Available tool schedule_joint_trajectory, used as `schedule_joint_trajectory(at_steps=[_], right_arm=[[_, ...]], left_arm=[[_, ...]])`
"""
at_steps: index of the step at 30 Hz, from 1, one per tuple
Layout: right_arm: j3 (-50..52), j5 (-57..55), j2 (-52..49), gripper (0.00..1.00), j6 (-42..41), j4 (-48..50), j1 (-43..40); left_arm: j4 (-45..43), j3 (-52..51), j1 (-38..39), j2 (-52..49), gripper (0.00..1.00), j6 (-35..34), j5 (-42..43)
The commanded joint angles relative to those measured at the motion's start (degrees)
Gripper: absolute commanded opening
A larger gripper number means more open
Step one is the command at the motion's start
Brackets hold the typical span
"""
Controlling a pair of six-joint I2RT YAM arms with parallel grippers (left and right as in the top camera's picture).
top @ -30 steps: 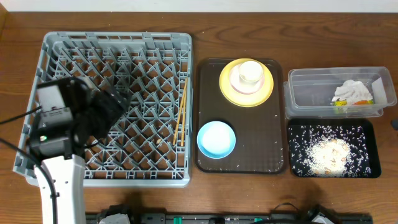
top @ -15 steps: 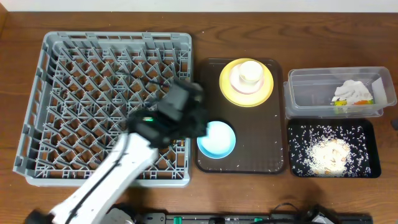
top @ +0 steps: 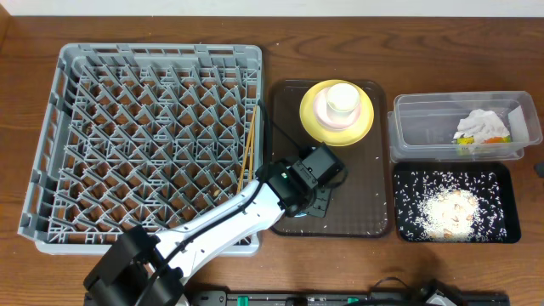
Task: Sort waste into correct bins and load items into the dishwasher rack
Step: 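Reach the left gripper to the light-blue bowl and grasp its rim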
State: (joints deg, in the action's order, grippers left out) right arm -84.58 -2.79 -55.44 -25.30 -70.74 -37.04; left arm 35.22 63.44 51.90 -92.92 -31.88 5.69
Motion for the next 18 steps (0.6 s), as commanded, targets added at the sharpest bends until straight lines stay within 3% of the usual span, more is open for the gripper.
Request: schedule_joint_trajectory(at_steps=[1,11,18], right_arm=[[0.0,0.0,0.0,0.99,-0.8,0.0,-0.7],[0.0,0.0,0.0,0.99,-0.8,0.0,-0.7],[0.0,0.0,0.0,0.99,-0.8,0.0,-0.7]], left_arm=[[-0.5,0.3,1.0,-1.4,0.29,-0.1,-2.4],[-2.0,0.3,4.5,-5.8,0.33,0.2,-2.4],[-2.3,0.3,4.9,-7.1,0.29,2.1,-5.6]])
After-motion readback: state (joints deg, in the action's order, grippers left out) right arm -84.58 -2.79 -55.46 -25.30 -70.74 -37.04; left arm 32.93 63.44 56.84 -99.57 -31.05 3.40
